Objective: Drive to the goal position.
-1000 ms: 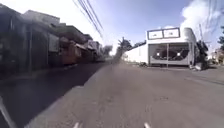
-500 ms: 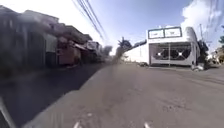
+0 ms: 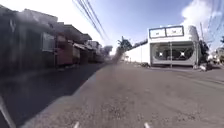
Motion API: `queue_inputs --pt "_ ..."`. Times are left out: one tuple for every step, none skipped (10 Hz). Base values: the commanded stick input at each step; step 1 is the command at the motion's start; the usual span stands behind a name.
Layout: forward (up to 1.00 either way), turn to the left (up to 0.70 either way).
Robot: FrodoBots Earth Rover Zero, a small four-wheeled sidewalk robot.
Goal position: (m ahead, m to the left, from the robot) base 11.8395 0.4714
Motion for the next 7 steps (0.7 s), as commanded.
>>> queue_inputs --pt "0.7 0.0" --pt "0.7 0.0" --pt "0.7 0.0" --pt "0.7 0.0" --pt "0.7 -0.14" --pt "0.7 -0.28" --pt "0.7 -0.28"
